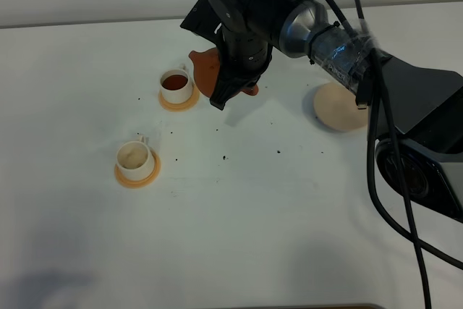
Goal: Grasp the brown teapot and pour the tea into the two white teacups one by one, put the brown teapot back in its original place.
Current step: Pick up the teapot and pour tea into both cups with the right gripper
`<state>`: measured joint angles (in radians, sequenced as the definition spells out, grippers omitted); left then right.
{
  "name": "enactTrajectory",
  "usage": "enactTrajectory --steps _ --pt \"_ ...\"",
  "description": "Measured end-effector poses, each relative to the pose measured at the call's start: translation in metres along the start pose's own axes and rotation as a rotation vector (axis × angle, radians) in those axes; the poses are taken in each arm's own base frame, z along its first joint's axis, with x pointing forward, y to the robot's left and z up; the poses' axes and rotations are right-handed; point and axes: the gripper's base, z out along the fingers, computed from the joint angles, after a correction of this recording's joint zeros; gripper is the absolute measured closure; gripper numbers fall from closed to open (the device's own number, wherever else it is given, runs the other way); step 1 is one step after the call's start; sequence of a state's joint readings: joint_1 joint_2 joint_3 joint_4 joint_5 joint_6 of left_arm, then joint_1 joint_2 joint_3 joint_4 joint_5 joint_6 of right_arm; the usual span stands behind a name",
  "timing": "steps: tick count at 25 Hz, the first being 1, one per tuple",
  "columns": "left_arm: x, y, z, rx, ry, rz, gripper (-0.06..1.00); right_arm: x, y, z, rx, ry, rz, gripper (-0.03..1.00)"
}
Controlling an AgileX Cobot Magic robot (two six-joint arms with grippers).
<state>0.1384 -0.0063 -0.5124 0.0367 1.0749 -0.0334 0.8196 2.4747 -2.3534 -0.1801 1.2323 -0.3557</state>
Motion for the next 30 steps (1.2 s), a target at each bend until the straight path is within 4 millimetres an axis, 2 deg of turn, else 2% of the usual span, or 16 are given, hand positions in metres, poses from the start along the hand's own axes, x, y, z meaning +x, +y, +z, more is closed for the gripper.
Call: enactTrajectory --steps 6,11,15,20,24,30 --pt "0.0 0.0 0.0 0.0 0.0 0.0 0.56 0.002 -0.003 0.003 0.002 0.009 0.019 0.88" --pt "0.0 0.0 0.0 0.0 0.0 0.0 0.56 0.002 -0.008 -0.023 0.016 -0.034 0.067 0.88" --pt "0.0 0.0 0.0 0.0 0.0 0.0 0.56 0.014 -0.002 -0.042 0.003 -0.009 0.083 0.88" --pt "0.0 0.0 0.0 0.0 0.0 0.002 0.56 0.032 0.03 -0.051 -0.025 0.081 0.033 0.88" --pt "0.0 0.0 0.0 0.0 0.0 0.009 0.56 0.03 0.067 -0.063 0.015 0.099 -0.048 0.88" --pt "0.0 0.0 0.0 0.0 0.0 0.01 0.56 0.015 0.129 -0.075 0.019 0.071 -0.195 0.88"
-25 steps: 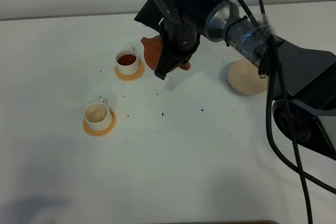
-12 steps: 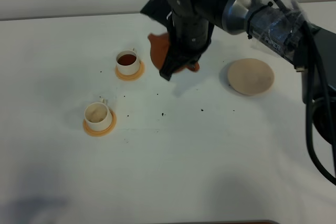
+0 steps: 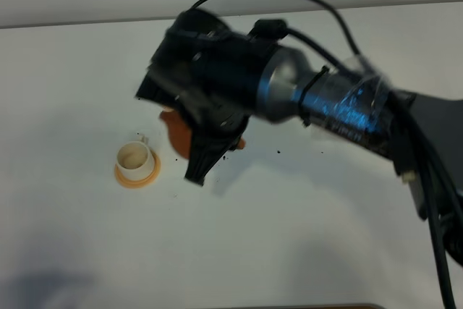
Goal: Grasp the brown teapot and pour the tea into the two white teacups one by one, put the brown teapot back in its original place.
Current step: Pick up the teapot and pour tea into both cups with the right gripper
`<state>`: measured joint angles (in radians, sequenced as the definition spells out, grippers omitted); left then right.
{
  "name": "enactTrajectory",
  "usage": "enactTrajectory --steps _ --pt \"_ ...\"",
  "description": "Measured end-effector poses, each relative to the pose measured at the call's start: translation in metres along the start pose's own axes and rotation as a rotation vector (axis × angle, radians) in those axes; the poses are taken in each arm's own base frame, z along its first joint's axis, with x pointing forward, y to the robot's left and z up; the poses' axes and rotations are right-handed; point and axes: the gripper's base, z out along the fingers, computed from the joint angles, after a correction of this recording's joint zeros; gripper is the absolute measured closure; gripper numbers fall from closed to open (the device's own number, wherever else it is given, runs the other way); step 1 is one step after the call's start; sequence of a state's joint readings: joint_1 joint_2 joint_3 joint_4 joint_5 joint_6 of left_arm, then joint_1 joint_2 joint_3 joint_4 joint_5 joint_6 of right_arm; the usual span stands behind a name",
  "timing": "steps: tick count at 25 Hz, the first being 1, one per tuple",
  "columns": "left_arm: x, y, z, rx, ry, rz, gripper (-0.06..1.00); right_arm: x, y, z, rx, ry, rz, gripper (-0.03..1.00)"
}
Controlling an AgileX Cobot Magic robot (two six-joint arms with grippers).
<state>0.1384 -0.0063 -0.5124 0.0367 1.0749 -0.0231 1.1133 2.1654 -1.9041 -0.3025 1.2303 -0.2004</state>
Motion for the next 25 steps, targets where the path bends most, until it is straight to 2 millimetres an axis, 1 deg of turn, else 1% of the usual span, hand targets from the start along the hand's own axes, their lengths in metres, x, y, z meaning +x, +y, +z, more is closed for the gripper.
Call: enactTrajectory --steps 2,4,7,11,15,17,25 --pt "0.0 0.0 0.0 0.0 0.0 0.0 0.56 -0.006 0.016 -0.003 0.019 -0.006 -0.048 0.88" --pt "0.0 0.0 0.0 0.0 0.0 0.0 0.56 -0.012 0.031 -0.001 0.039 0.0 -0.086 0.88" --pt "0.0 0.0 0.0 0.0 0.0 -0.002 0.56 -0.015 0.042 0.006 0.067 0.017 -0.122 0.88" --pt "0.0 0.0 0.0 0.0 0.0 -0.004 0.56 -0.02 0.045 0.015 0.115 0.013 -0.158 0.88" --pt "0.0 0.0 0.0 0.0 0.0 -0.005 0.56 -0.023 0.043 0.032 0.194 0.045 -0.212 0.88" --pt "0.0 0.0 0.0 0.0 0.0 -0.006 0.56 -0.023 0.042 0.037 0.226 0.06 -0.232 0.88" --pt "0.0 0.0 0.0 0.0 0.0 -0.007 0.56 -0.026 0.033 0.038 0.331 0.053 -0.284 0.88"
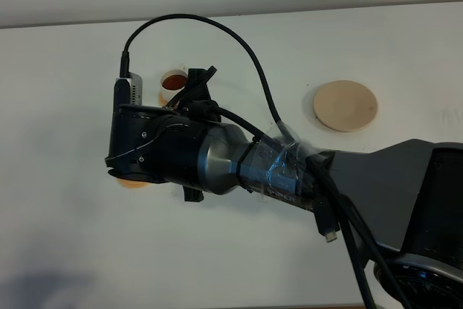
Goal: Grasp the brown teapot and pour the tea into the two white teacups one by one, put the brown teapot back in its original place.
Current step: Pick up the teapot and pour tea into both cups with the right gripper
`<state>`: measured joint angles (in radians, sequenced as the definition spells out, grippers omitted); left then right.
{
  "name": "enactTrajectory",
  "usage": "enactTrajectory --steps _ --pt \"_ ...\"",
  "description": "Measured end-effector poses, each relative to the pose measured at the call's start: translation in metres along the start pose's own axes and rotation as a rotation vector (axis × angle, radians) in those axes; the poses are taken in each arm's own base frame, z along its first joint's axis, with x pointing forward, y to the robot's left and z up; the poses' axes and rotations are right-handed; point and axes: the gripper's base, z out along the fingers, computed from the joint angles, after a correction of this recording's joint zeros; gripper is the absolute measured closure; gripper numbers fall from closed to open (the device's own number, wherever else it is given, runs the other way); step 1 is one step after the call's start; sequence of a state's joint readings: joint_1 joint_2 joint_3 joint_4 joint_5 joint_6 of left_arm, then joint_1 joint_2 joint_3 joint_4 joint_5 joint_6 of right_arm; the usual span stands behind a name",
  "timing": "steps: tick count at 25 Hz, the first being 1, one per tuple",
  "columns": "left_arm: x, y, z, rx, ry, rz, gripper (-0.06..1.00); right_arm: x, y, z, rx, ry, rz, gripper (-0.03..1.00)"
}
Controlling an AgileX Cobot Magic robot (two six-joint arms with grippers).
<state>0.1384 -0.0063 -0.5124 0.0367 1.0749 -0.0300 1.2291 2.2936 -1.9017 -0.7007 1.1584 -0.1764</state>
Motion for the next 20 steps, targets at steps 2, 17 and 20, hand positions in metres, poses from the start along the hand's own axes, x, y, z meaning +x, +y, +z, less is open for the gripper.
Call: enactTrajectory --steps 2,17,20 --pt "0.0 0.0 0.0 0.0 0.0 0.0 0.56 -0.001 0.0 0.002 0.014 -0.001 -0.009 0.88" --pt "0.0 0.0 0.0 0.0 0.0 0.0 0.56 -0.006 0.011 0.018 0.061 0.045 -0.11 0.88" --pt "0.0 0.0 0.0 0.0 0.0 0.0 0.56 -0.009 0.013 0.015 0.076 0.041 -0.136 0.88"
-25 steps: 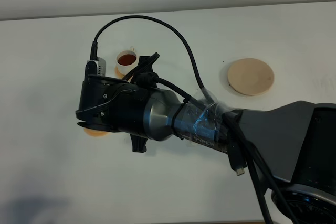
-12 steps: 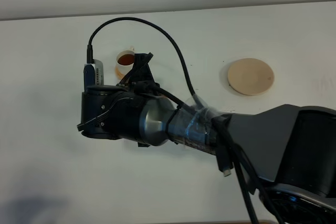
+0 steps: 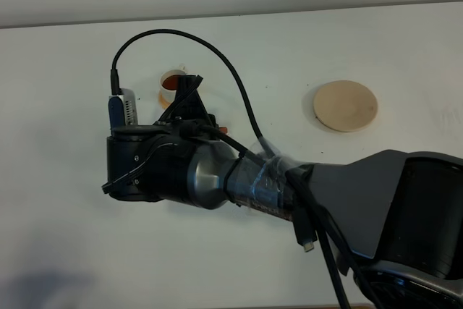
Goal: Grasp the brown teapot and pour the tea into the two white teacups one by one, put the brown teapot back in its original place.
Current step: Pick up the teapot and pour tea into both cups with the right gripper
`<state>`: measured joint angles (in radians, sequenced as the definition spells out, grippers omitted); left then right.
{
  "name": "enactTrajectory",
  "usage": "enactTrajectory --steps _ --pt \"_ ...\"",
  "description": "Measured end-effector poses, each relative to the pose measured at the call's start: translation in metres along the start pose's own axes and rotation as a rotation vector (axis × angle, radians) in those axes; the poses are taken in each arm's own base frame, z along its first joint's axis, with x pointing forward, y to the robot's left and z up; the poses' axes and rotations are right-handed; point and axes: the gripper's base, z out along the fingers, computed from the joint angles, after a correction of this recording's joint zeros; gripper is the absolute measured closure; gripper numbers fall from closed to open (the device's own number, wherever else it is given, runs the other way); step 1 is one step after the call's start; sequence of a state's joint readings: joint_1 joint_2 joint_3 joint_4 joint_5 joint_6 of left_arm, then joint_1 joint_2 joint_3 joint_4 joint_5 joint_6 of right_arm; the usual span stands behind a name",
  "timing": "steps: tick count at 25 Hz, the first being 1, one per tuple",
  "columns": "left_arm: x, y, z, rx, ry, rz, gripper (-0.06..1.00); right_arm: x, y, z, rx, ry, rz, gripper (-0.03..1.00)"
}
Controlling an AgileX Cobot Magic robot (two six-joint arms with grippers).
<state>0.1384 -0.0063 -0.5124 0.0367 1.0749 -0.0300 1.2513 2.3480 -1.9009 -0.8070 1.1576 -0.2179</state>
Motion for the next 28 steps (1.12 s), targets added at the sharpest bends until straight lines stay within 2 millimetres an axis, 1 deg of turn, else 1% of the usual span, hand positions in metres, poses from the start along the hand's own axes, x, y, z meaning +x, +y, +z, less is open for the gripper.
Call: enactTrajectory --steps 3,8,10,13,20,28 --pt "0.0 0.0 0.0 0.0 0.0 0.0 0.56 -0.002 0.002 0.0 0.012 0.002 -0.017 0.88" --pt "0.0 0.0 0.0 0.0 0.0 0.0 0.56 -0.005 0.01 0.009 0.009 0.026 -0.042 0.88" --pt "0.0 0.0 0.0 0.0 0.0 0.0 0.56 -0.005 0.009 0.01 0.021 0.033 -0.049 0.88" --pt "0.0 0.0 0.0 0.0 0.0 0.0 0.56 -0.006 0.008 0.008 0.048 0.037 -0.065 0.88" --pt "0.0 0.0 0.0 0.0 0.0 0.0 0.56 -0.014 0.011 -0.004 0.136 0.028 -0.127 0.88" --pt "0.0 0.0 0.0 0.0 0.0 0.0 0.56 -0.016 0.007 -0.007 0.202 0.024 -0.166 0.88"
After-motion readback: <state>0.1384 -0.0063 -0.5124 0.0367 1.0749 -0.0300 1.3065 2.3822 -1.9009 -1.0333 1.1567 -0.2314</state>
